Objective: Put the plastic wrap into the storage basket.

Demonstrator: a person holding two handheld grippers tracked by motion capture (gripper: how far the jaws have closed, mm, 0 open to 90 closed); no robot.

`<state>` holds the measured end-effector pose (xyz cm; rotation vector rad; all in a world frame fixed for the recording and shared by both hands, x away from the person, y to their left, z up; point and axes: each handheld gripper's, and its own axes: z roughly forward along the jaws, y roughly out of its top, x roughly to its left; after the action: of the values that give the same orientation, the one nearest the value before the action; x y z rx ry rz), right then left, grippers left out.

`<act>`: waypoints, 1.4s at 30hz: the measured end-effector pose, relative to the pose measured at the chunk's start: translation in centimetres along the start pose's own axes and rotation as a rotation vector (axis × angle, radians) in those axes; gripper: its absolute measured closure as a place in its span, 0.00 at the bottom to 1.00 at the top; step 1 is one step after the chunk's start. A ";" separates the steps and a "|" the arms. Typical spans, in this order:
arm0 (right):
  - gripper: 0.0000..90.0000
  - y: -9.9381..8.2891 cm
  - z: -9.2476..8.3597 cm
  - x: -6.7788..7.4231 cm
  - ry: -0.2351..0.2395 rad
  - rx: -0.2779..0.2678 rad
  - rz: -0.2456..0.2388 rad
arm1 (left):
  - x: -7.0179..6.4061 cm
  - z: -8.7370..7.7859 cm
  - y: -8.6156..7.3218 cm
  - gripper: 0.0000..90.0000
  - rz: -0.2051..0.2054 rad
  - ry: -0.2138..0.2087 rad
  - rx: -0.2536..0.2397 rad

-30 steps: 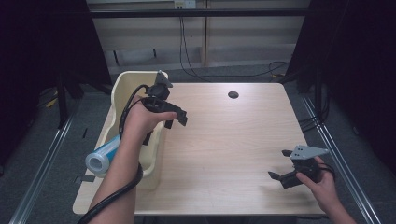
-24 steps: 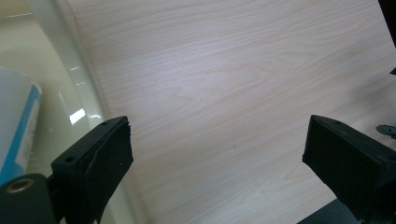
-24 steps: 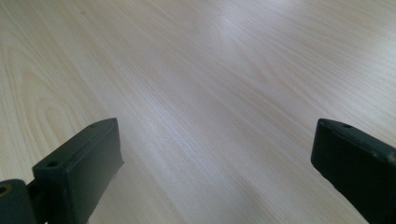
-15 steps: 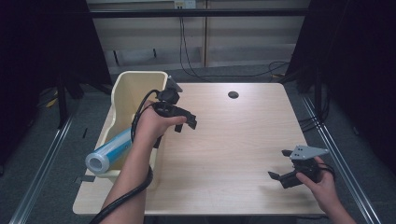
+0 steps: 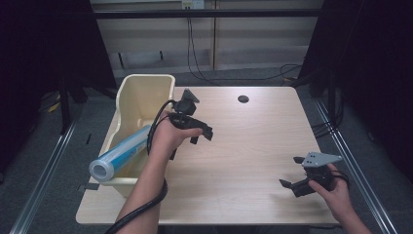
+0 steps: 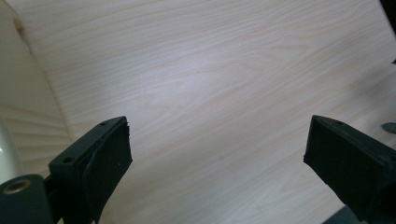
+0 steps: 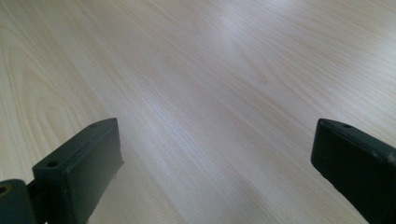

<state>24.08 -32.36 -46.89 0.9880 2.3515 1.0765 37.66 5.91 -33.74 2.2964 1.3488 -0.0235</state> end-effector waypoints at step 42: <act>0.02 0.0 0.2 0.0 0.003 0.013 -0.007 | -1.8 6.0 -2.8 0.06 0.101 -0.091 -0.036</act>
<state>24.23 -32.29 -47.07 0.9828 2.3650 1.0623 35.73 3.12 -39.69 2.3016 1.1774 -0.0688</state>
